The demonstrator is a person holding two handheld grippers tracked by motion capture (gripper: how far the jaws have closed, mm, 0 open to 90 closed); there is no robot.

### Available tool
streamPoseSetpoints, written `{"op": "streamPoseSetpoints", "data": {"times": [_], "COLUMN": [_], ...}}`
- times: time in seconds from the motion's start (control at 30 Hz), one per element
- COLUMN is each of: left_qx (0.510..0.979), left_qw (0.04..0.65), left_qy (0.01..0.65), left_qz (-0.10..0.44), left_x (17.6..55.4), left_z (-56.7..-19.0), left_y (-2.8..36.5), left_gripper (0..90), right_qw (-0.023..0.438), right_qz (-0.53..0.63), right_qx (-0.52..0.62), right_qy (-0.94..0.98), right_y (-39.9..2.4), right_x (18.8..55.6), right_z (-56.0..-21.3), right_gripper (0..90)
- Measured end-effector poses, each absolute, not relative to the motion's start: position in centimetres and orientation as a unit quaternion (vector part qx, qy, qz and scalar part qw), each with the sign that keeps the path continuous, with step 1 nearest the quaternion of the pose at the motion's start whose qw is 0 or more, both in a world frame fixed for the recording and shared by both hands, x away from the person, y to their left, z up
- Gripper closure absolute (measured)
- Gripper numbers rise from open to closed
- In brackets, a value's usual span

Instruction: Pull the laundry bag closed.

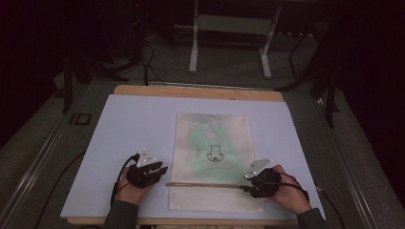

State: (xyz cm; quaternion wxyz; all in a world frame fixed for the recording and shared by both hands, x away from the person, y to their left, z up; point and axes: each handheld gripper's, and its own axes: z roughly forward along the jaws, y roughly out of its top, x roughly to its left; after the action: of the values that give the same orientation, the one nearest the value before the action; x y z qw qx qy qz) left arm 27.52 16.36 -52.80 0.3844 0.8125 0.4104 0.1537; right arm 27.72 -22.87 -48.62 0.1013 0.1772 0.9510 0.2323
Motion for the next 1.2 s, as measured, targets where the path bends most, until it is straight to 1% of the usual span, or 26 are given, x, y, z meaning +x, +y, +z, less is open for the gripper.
{"op": "streamPoseSetpoints", "data": {"times": [0.5,0.57,0.63,1.0,1.1,1.2], "left_qx": [0.813,0.813,0.815,0.815,0.815,0.815], "left_qw": [0.390,0.390,0.389,0.388,0.389,0.389], "left_qy": [0.406,0.406,0.404,0.403,0.403,0.402], "left_qz": [0.148,0.148,0.149,0.150,0.150,0.150], "left_x": [27.6,27.5,27.5,27.5,27.5,27.5], "left_z": [-52.8,-52.8,-52.8,-52.8,-52.8,-52.8], "left_y": [16.4,16.4,16.4,16.4,16.4,16.4], "left_gripper": [69.1,69.4,69.8,70.5,70.7,70.9], "right_qw": [0.091,0.089,0.082,0.073,0.066,0.062], "right_qz": [0.234,0.235,0.234,0.241,0.241,0.241], "right_qx": [0.134,0.129,0.122,0.101,0.091,0.083], "right_qy": [0.959,0.959,0.961,0.962,0.964,0.965], "right_y": [-19.2,-18.8,-18.4,-16.4,-15.7,-15.0], "right_x": [28.3,28.3,28.3,28.5,28.5,28.6], "right_z": [-48.3,-48.4,-48.4,-48.2,-48.3,-48.4], "right_gripper": [60.4,62.1,65.6,68.9,72.2,72.4]}}
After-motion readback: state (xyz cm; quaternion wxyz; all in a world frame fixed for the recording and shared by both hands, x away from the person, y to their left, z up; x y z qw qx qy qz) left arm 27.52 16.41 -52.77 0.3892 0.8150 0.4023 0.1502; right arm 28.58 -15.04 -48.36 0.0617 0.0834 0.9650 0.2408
